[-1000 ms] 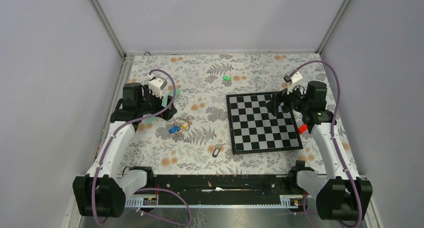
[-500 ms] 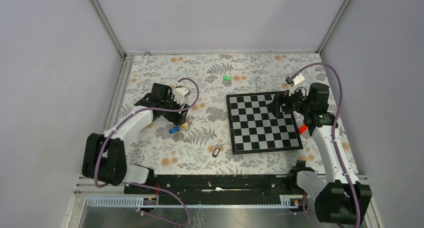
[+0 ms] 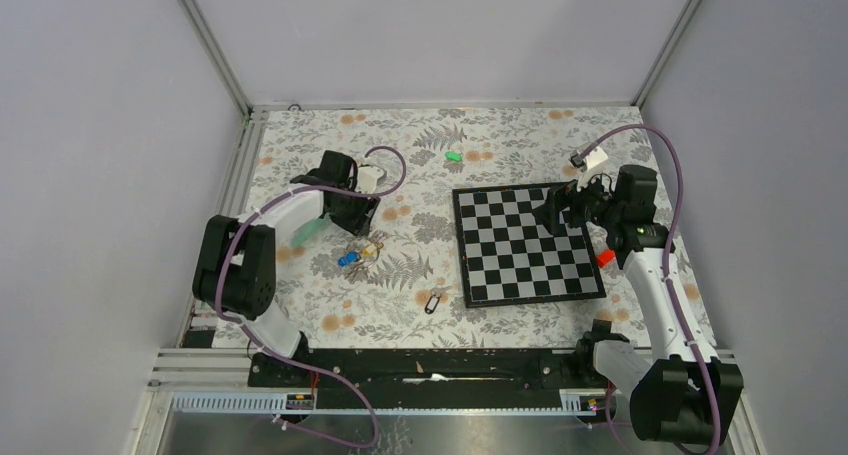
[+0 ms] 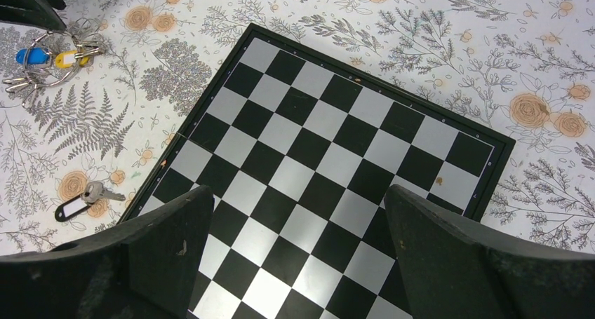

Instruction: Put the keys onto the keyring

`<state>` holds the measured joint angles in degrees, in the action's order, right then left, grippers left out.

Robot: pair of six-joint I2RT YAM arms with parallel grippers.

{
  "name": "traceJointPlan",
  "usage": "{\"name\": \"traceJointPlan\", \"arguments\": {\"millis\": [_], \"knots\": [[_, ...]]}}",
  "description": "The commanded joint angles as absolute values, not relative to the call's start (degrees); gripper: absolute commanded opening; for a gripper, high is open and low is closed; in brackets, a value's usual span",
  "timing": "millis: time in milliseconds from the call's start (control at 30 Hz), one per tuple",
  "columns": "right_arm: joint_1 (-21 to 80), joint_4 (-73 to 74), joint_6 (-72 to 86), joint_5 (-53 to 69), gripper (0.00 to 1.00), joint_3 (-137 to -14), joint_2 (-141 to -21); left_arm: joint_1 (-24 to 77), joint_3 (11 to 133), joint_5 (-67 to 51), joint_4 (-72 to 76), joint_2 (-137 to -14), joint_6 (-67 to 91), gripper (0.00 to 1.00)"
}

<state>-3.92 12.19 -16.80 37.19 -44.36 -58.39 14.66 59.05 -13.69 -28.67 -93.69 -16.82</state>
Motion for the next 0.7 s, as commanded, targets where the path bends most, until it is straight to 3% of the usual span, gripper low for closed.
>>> {"name": "traceJointPlan", "arguments": {"millis": [0,367,667], "knots": [[-4.21,11.74,-17.84,38.67,0.99,-44.59,-58.59,14.59,62.34,-12.31,-30.22,-95.88,-16.13,0.45],[-4.22,11.82,-18.02,39.07,0.99,-44.52,-58.7,14.42,64.88,-12.02,-31.68,-99.24,-15.21,0.34],[-4.22,11.95,-18.11,39.28,0.99,-44.47,-58.71,13.72,66.1,-11.85,-32.19,-101.03,-14.68,0.3]]}}
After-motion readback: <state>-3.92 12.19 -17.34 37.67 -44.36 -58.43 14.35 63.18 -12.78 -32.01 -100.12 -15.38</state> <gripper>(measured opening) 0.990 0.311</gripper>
